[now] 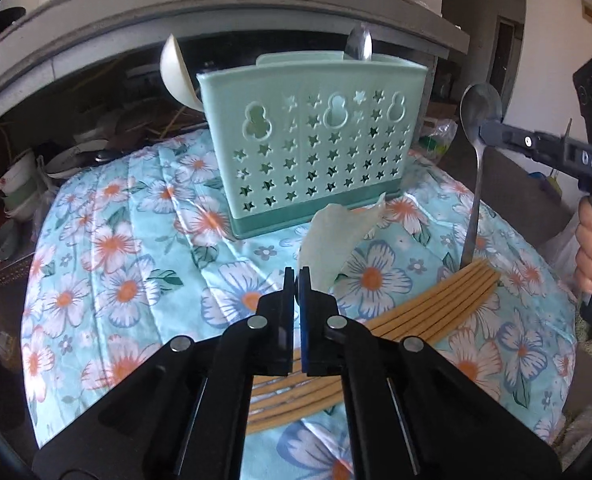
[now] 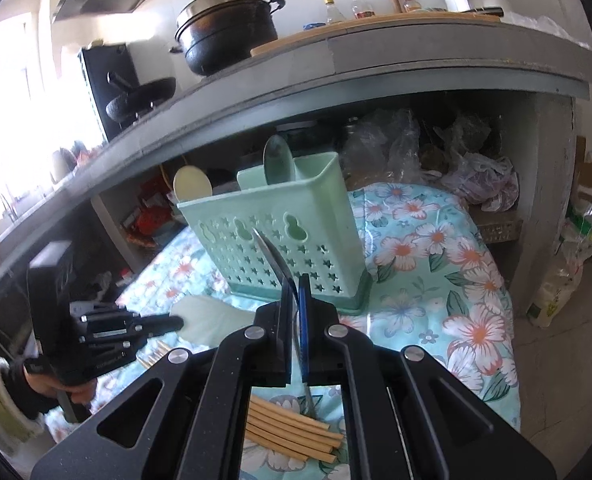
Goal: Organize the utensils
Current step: 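Carry the metal spoon to the green holder with the right gripper while the left holds the white spoon, then lower the metal spoon into the green holder and open the right gripper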
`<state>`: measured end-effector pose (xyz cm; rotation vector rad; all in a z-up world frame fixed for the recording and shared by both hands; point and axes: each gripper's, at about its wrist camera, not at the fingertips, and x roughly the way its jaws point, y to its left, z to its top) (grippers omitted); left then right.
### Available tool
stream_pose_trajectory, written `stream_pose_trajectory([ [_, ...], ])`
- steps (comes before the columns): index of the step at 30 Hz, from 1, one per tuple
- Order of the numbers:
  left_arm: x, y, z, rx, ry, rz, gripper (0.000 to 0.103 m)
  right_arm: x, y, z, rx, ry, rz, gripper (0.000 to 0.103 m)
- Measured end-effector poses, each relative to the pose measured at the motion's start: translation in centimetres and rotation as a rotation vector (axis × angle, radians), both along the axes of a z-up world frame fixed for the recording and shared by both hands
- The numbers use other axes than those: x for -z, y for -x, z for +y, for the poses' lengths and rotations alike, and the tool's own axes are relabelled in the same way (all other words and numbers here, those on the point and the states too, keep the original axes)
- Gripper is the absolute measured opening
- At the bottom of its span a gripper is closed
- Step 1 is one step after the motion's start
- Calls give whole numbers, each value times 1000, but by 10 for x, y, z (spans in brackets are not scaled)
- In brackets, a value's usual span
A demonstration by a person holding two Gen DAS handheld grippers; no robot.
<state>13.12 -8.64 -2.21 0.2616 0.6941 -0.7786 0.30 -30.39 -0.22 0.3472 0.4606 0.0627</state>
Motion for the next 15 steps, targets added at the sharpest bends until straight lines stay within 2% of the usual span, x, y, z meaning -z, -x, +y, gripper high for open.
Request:
stream_pose_trajectory([
  [3,-9,11,9,-11,24,-13,0,-20,1,-10,-10,-48,-61,3],
  [9,-16,16,23,-46,24,-23,0,-80,-3,-32,-38,-128,-246,3],
  [15,-9,19,33,-74,7,-12,0,-137,-14,-43,-4,-77,-415,3],
])
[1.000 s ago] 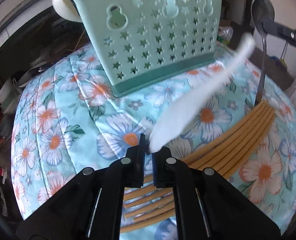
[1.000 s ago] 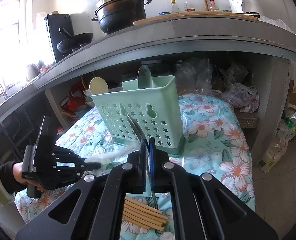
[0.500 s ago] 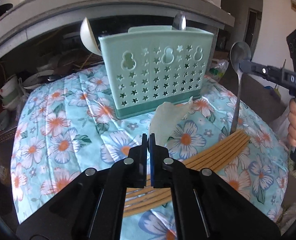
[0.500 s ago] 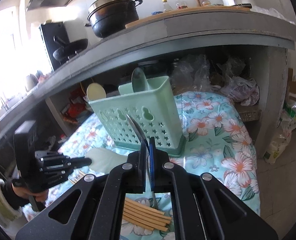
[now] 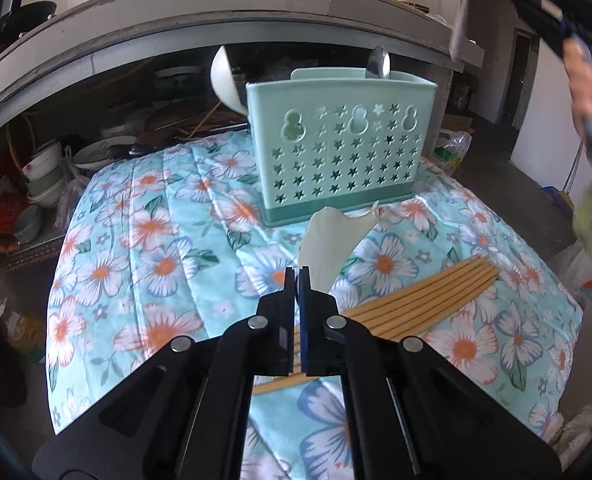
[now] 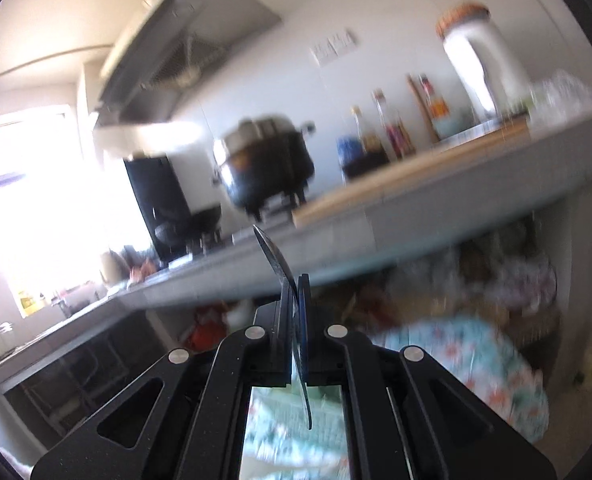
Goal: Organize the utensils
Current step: 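Lower the metal spoon into the green holder and open the right gripper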
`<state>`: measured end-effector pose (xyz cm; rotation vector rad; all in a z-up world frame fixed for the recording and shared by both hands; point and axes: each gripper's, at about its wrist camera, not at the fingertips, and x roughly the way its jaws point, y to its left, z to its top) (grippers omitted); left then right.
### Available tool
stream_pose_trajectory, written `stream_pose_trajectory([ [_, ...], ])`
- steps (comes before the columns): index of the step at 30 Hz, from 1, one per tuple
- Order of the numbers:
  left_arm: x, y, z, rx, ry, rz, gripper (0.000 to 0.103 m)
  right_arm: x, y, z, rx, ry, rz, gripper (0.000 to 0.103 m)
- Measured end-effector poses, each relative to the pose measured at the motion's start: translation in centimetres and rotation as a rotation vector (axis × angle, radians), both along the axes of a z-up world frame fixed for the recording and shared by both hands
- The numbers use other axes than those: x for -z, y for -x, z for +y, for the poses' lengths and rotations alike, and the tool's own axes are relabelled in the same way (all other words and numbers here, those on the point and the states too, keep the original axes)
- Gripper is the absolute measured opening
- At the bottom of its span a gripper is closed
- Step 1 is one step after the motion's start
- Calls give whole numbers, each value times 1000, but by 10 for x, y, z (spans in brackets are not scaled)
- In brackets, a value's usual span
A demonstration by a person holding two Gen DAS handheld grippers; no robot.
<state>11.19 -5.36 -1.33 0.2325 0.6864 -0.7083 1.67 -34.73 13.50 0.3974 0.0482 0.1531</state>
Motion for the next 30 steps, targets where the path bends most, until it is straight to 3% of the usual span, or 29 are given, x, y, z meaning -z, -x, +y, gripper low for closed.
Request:
stream_pose_trajectory([
  [5,8,-1,6,-14,-6,16,1,4,-37,-2,51,76,6,3],
  [12,17,2,8,-16,-15,37,1,70,-85,-4,28,79,157,3],
  [18,12,8,7,-16,-33,-1,1,98,-90,-2,16,79,223,4],
  [23,-7,16,10,-34,-14,-59,0,109,-89,2,14,131,274,4],
  [30,-64,33,23,-66,50,-190,1,115,-86,-1,11,146,312,4],
])
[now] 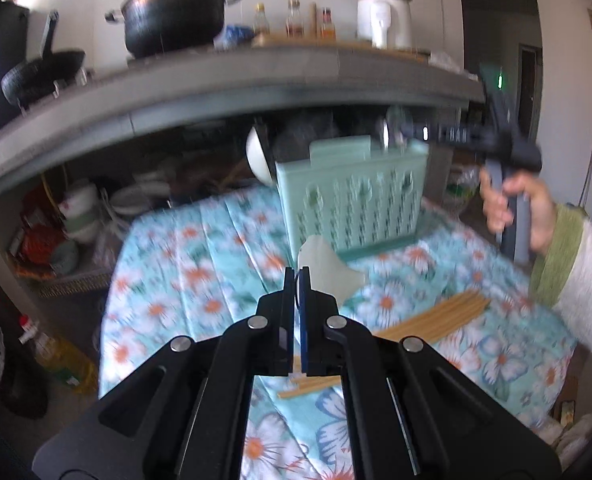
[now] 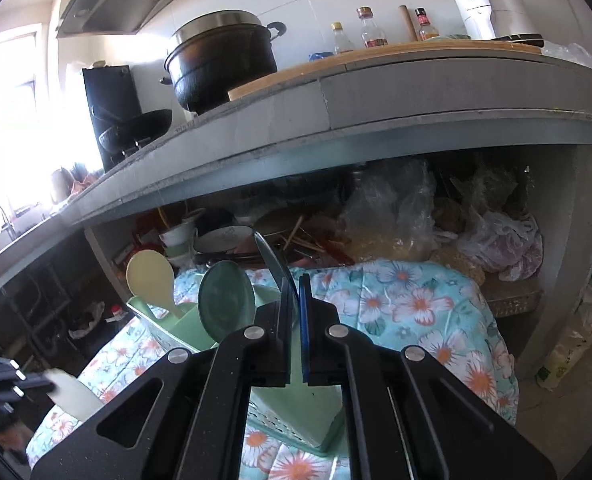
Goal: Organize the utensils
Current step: 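Lower the metal spoon into the green holder and open the right gripper, then lower the white ceramic spoon into the holder and open the left gripper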
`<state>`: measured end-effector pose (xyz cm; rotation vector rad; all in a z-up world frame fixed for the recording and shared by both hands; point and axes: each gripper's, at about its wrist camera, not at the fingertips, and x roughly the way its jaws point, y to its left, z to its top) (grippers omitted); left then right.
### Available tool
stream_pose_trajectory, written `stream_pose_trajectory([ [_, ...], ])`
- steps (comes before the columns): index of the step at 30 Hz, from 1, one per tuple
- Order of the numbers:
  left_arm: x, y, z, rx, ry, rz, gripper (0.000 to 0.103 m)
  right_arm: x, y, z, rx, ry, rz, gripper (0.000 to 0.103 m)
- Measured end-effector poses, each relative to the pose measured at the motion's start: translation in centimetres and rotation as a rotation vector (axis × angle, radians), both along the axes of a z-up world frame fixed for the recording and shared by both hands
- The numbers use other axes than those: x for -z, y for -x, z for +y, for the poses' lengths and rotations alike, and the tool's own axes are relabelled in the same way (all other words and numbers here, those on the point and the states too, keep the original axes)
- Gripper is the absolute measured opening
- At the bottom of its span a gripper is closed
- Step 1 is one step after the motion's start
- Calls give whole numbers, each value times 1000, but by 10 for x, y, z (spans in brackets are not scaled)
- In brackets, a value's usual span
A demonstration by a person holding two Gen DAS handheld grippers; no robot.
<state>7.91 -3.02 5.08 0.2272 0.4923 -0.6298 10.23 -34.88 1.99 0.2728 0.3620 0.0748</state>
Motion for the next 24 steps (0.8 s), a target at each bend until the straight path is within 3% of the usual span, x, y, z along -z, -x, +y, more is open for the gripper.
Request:
stream_pose_trajectory([
  [6,-48,6,10,-16,64,-88,1,-2,6,0,-18,-16,-1,7],
  [10,-76,6,12,-16,113,-126,1,-7,19,-5,-17,-42,-44,34],
  [15,-105,0,7,-10,144,-171,1,-15,41,-15,3,-78,-78,39],
  [19,-121,-12,-9,-18,79,-232,1,-16,64,-21,18,-101,-93,41],
  [24,-114,-32,-43,-22,-162,-305,1,-12,89,-18,23,-78,-84,42],
])
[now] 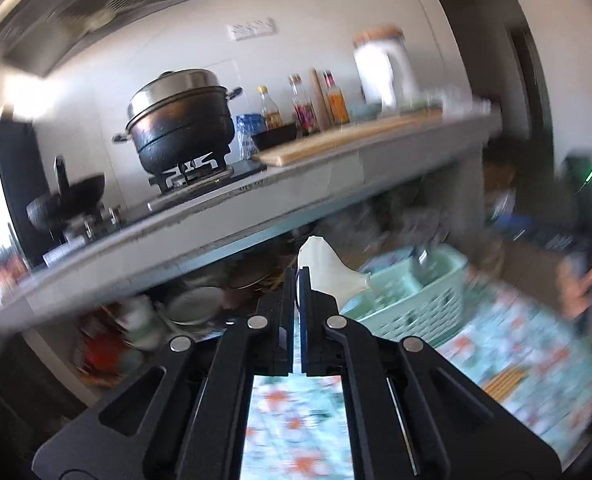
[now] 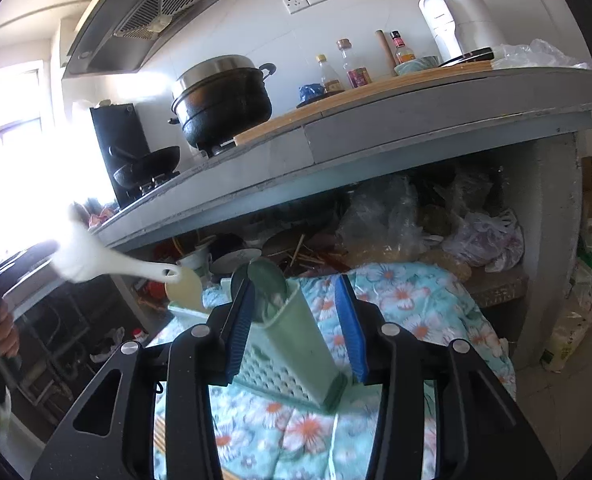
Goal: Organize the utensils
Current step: 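Lower the white ceramic spoon into the holder and open the left gripper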
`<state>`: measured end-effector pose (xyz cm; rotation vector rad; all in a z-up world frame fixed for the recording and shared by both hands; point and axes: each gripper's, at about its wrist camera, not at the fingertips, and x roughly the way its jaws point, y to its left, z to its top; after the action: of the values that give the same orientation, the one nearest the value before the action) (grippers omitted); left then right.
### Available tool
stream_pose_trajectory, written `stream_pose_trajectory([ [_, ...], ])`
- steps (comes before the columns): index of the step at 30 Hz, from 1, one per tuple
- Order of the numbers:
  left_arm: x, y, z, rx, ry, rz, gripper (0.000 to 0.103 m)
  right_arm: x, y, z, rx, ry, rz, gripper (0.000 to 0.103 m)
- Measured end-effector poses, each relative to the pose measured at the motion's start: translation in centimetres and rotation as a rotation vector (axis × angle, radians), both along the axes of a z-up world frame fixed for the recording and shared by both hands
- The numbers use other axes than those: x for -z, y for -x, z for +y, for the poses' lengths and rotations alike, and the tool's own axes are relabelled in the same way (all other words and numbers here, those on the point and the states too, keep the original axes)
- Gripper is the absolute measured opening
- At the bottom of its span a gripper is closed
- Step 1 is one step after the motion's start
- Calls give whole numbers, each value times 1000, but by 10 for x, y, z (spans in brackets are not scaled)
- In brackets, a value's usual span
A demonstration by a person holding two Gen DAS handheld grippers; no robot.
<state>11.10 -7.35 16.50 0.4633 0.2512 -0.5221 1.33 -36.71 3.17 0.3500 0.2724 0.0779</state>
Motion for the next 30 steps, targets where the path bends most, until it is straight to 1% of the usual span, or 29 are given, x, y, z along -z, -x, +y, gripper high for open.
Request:
stream_pose_trajectory([
  [2,10,-10,-13,-2,-104,4,1,3,9,1,-5,2,8,42],
  [7,29,-25,-36,3,-267,3,1,14,22,7,-19,2,37,42],
  [9,32,-31,-42,12,-300,8,1,18,24,11,-30,2,48,42],
  [13,32,-47,-56,37,-331,72,2,25,27,26,-53,27,72,42],
  [15,30,-58,-61,40,-314,114,2,28,29,31,-68,27,80,42],
  [17,28,-67,-65,43,-274,156,2,30,29,37,-77,31,86,42],
  [19,24,-77,-65,38,-206,194,10,32,31,43,-82,36,89,42],
  [20,22,-80,-63,32,-166,204,19,32,31,45,-83,35,91,42],
  [21,18,-82,-59,27,-103,210,28,33,32,46,-85,33,92,42],
  [23,14,-82,-52,23,-28,206,37,35,33,48,-88,29,99,42],
  [24,11,-80,-46,23,14,202,39,36,34,48,-88,28,104,42],
  [25,10,-77,-44,20,33,198,41,36,35,48,-89,26,109,42],
  [27,8,-67,-34,2,73,178,48,37,36,47,-94,25,118,42],
  [28,8,-63,-30,-1,85,174,49,38,36,47,-98,26,125,42],
  [30,12,-50,-17,-6,127,191,52,40,35,48,-125,22,157,42],
])
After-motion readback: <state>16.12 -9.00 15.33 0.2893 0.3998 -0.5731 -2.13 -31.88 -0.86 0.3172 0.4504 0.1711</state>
